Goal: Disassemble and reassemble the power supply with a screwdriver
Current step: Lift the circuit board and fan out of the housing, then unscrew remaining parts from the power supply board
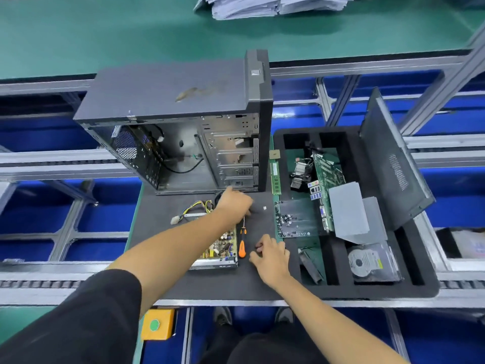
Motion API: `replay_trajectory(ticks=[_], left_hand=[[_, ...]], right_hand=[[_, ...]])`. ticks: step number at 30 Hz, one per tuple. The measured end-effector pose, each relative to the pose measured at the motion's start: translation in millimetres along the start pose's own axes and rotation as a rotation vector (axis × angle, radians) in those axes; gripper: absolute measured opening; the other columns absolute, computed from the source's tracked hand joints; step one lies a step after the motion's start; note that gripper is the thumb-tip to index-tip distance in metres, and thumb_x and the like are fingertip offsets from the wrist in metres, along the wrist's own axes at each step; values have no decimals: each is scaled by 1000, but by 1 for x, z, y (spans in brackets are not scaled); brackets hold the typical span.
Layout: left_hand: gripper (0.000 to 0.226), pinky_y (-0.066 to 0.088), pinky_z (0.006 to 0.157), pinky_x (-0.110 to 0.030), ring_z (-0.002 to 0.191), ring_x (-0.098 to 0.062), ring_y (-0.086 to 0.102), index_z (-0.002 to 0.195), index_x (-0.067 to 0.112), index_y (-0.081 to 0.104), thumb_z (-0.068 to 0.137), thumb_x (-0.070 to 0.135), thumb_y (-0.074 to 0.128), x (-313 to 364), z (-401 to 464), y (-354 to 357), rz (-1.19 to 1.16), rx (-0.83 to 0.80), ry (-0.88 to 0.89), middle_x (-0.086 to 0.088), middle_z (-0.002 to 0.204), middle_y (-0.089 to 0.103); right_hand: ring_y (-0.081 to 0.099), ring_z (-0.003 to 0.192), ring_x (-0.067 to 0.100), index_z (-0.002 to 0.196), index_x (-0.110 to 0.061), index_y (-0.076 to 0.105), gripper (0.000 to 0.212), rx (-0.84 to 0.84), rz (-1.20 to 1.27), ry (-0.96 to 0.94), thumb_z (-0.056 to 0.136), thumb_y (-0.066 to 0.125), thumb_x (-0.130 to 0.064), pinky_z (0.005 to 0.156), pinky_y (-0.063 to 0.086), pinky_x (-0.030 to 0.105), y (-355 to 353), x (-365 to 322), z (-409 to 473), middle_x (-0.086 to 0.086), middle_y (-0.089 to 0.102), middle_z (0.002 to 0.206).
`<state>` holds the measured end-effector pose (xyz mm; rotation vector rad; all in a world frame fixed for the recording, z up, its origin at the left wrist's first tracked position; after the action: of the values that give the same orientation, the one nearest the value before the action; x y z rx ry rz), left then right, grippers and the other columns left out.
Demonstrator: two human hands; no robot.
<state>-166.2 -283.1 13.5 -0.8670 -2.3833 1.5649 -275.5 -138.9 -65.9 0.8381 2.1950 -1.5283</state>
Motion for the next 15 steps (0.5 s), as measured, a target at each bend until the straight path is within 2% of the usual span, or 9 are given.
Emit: replay_trajectory(ticks=[1,3,4,5,7,8,10,13,15], left_hand=[[26,37,105,-33,113,-19,63,109,27,64,88,13,67,-9,-4,-6,-102,86,-38,8,109,74],[15,47,83,-25,97,-18,66,98,30,59,89,19,63,-33,-16,-25,-438,324,-182,11,96,70],[5,46,73,-24,90,-19,64,94,30,58,94,26,56,-45,-25,-32,-618,403,-269,10,90,66],[9,42,69,-26,85,-21,61,94,29,57,99,27,50,-53,-34,-42,-687,501,-307,7,87,63],[15,38,69,-30,77,-18,55,94,25,54,104,20,45,-66,-50,-54,-838,622,-346,2,84,60],[17,39,69,-31,74,-17,53,93,23,53,106,17,44,-71,-58,-59,-996,675,-333,1,81,59],[16,47,72,-36,74,-25,56,95,15,51,108,14,42,-80,-72,-65,-1239,739,-306,-6,80,62],[11,55,85,-47,80,-26,62,99,6,49,107,8,41,-89,-90,-69,-1368,760,-311,-18,83,64],[13,54,86,-53,79,-26,59,97,6,47,107,5,40,-92,-101,-67,-1492,756,-313,-15,79,59]], right_hand=[[39,100,19,97,-30,41,21,27,11,-10,87,59,-38,82,30,38,-4,0,2,-9,53,102],[38,101,19,101,-30,43,23,84,48,-36,86,60,-36,80,28,37,-11,0,5,-8,51,105],[38,103,20,104,-29,44,26,103,79,-45,86,61,-35,80,27,36,-15,-1,7,-7,49,107],[38,105,20,108,-28,45,29,116,115,-49,86,63,-33,81,27,36,-18,-4,9,-5,46,110],[38,109,22,115,-23,48,37,150,185,-84,84,68,-28,86,29,37,-26,-13,12,-3,43,114],[38,111,22,117,-21,48,41,165,230,-120,82,69,-27,89,31,37,-30,-21,14,-1,43,116],[40,113,20,124,-23,46,49,169,378,-193,79,67,-27,95,35,39,-41,-40,15,-2,43,119],[46,119,12,134,-34,37,65,102,749,-259,75,60,-25,99,41,34,-57,-74,15,-2,43,127],[46,123,5,142,-36,31,73,43,898,-280,75,58,-25,99,45,30,-61,-95,18,-1,42,135]])
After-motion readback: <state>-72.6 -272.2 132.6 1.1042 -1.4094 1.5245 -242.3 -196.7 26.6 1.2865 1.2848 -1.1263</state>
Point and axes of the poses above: each hand's wrist, its own z-axis towards the middle knuckle, its own y-axis out of the palm, x = y × z, the point moved 3 cm from there along z, towards the middle knuckle
